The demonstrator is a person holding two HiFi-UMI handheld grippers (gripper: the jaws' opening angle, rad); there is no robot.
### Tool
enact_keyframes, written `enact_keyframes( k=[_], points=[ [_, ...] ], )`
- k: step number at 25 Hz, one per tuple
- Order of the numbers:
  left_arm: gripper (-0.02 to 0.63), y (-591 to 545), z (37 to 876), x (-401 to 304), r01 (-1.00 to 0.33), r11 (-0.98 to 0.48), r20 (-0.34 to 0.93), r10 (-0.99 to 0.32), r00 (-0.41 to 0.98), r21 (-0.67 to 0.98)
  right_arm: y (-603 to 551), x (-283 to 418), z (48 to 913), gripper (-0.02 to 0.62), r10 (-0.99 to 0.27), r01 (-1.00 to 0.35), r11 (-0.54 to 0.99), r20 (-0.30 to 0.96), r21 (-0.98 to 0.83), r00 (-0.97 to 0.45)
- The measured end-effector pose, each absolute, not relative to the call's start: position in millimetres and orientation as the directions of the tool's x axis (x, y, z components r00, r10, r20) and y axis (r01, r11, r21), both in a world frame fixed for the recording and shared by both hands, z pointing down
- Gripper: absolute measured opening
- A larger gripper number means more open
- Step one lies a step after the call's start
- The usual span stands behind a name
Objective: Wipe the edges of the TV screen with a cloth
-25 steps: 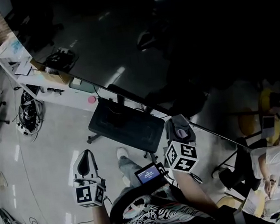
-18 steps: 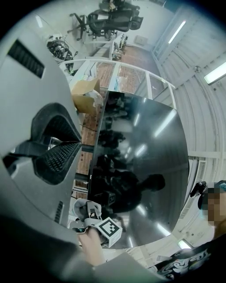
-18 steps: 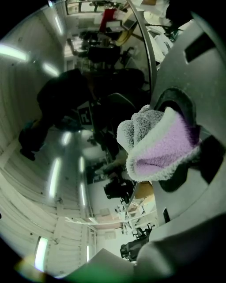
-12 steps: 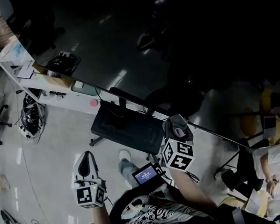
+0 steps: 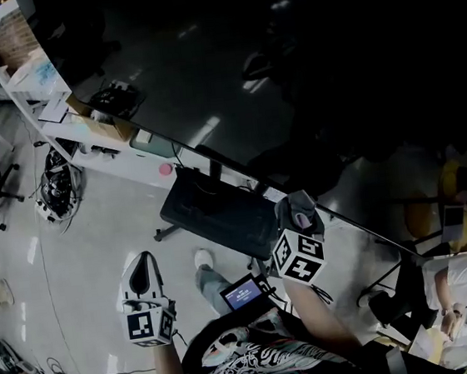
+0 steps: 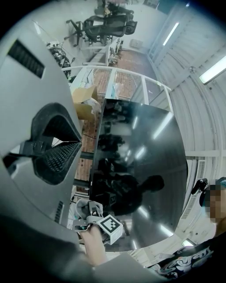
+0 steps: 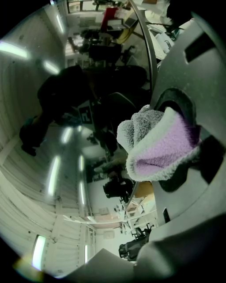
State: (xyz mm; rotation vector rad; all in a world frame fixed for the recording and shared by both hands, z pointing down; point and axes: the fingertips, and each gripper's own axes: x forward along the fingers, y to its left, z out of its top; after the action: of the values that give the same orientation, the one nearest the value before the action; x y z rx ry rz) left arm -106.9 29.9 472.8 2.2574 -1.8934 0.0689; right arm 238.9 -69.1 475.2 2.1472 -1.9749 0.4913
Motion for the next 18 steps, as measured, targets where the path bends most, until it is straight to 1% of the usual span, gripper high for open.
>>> enact_keyframes(
  k=[5,8,11,18],
  points=[
    [0.017,27,473,-118,-0.983,-0.142,0.163,-0.974,0.159,0.112,-78,228,474,0.210,-0.932,-0.993,-0.080,0.360,-0.088,0.043],
    [0.018,22,473,-117,-0.987,-0.142,0.175,-0.972,0.154,0.079,-79,223,475,0.210,-0.933,-0.994,-0.070,0.358,-0.084,0.035],
    [0.017,13,471,-110,-0.984,-0.174,0.174,-0.968,0.179,0.045,-80,220,474,0.210,-0.936,-0.995,-0.062,0.350,-0.075,0.032],
    [0.017,-22,470,-89,-0.968,-0.247,0.182,-0.951,0.249,0.036,-79,218,476,0.210,-0.941,-0.997,-0.048,0.336,-0.059,0.026]
  ],
)
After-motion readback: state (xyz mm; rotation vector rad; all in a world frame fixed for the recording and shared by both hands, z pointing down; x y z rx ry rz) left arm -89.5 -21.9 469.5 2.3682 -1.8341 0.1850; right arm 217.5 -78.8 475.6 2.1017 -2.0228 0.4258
